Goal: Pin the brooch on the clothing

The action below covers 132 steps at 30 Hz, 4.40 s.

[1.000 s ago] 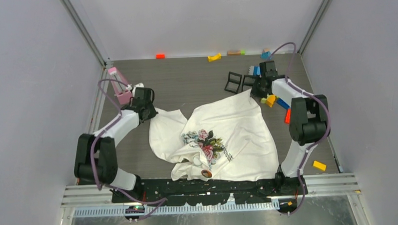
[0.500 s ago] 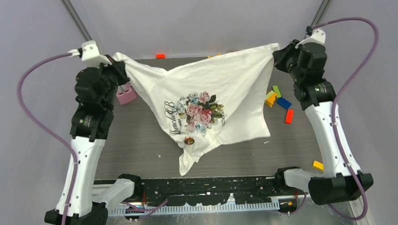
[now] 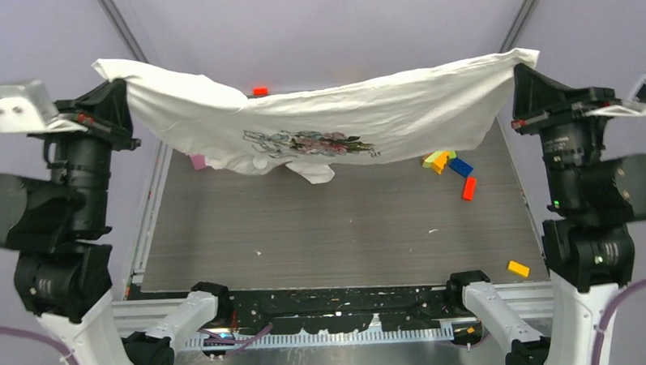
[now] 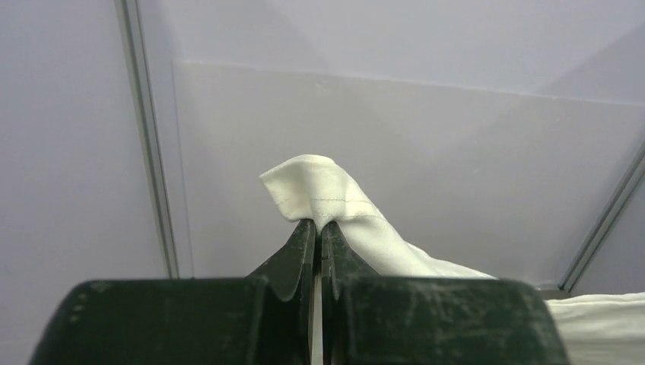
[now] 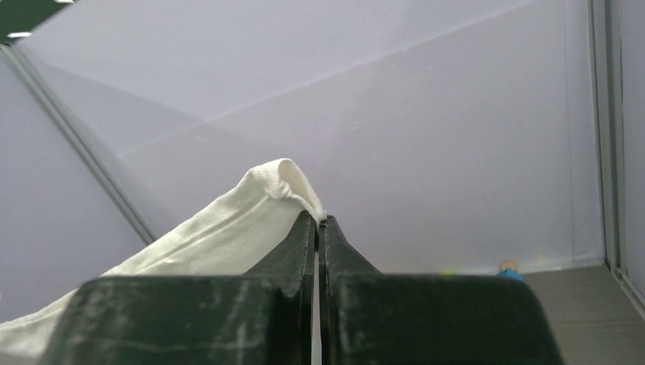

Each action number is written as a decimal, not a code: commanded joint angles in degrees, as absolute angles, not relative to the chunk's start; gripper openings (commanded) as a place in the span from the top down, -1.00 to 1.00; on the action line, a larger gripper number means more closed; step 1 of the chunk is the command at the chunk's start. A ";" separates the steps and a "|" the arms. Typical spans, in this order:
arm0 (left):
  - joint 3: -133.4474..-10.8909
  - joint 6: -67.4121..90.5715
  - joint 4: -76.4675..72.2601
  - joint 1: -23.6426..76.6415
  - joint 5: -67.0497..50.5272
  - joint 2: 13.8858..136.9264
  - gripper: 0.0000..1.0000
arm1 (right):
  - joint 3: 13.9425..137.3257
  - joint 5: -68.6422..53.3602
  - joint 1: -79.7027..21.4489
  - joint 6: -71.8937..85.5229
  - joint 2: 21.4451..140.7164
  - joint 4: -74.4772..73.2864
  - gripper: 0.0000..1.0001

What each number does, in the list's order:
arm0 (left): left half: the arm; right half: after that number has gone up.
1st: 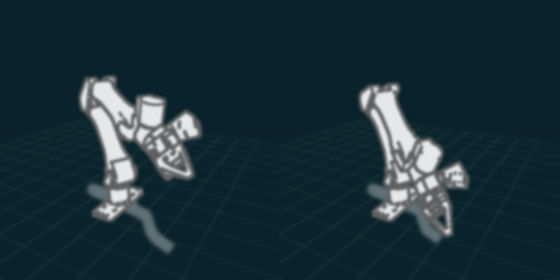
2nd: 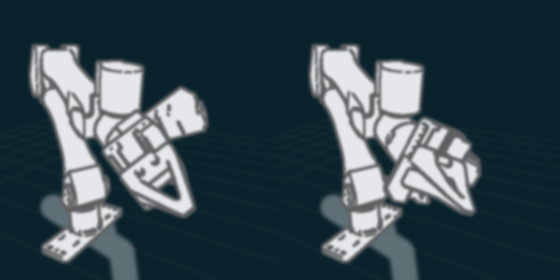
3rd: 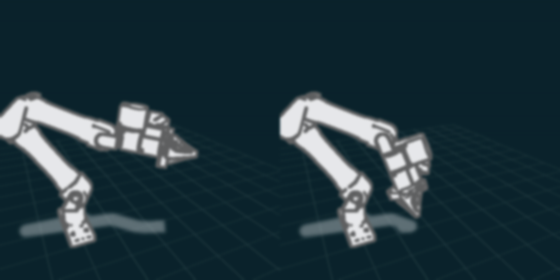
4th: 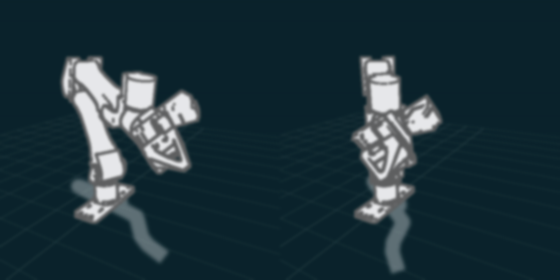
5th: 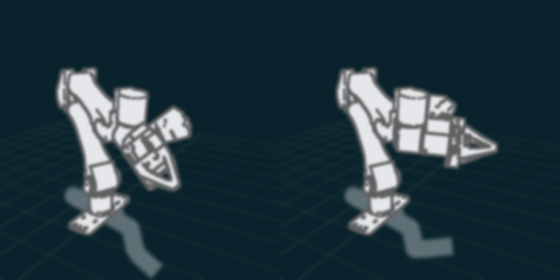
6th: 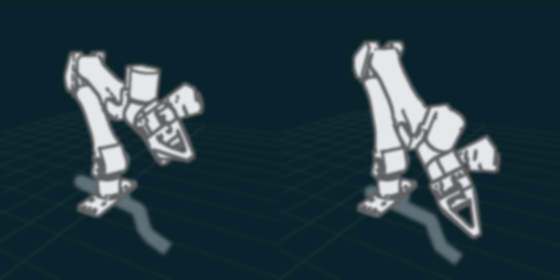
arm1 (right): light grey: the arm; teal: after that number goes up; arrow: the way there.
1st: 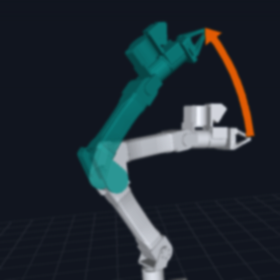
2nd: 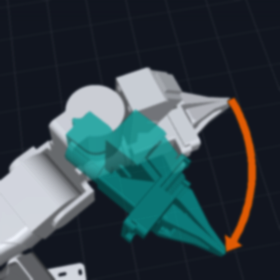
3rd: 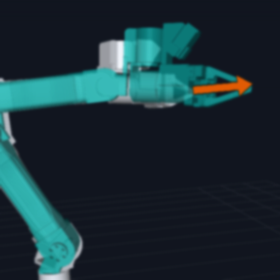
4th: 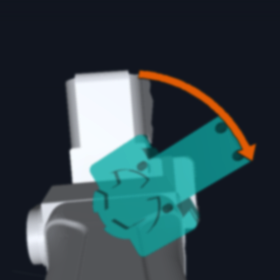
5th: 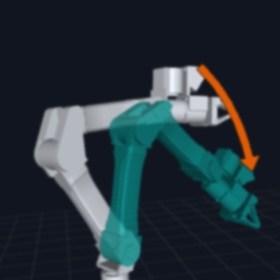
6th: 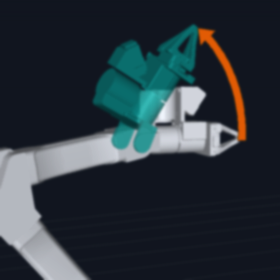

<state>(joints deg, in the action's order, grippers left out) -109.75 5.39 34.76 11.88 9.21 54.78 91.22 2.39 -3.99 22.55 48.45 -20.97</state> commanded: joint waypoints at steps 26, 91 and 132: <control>-117.65 0.18 19.52 11.52 6.86 98.71 1.00 | 72.59 35.12 -2.88 9.08 72.03 4.50 0.99; -34.49 37.75 36.53 14.34 -7.21 69.54 -0.38 | 37.85 4.48 -2.93 45.75 80.60 -14.04 -0.65; -32.91 42.48 38.37 13.80 3.22 70.44 0.96 | 40.05 11.01 -2.07 44.80 82.26 -18.15 -0.70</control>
<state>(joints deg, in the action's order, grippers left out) -33.91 43.97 36.34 14.50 -0.58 70.85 39.97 7.94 -2.87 47.00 81.91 -15.31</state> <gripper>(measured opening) 0.012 0.836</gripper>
